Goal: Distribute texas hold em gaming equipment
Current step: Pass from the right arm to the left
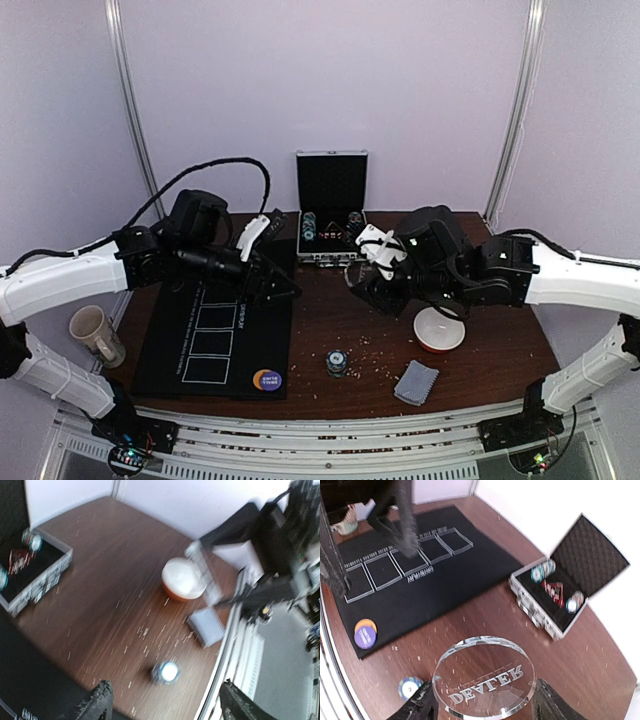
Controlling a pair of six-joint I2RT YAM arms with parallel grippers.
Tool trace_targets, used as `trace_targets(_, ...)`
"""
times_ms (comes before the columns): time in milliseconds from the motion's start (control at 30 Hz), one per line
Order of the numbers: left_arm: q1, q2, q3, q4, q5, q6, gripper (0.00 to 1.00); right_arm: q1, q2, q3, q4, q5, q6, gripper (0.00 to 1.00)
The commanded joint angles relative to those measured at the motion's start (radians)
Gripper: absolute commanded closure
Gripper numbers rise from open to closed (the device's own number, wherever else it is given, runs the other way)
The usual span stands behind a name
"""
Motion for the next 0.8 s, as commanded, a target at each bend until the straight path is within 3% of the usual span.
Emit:
trace_targets(0,0.011,-0.019,0.014,0.308,0.155,-0.119,0.21,0.036,0.037,0.009,0.255,0.046,-0.201,0.62)
trace_targets(133,0.011,0.002,0.013,0.341,0.175,-0.139,0.17,0.059,0.077,0.024,0.341,0.044,-0.259,0.63)
trace_targets(233,0.013,0.022,0.012,0.318,0.143,-0.138,0.19,0.075,0.101,0.029,0.375,0.045,-0.287,0.63)
trace_targets(600,0.014,0.065,0.022,0.298,0.099,-0.120,0.45,0.103,0.154,0.066,0.380,0.086,-0.337,0.63)
trace_targets(767,0.014,0.068,0.022,0.292,0.136,-0.109,0.70,0.105,0.172,0.082,0.379,0.098,-0.360,0.63)
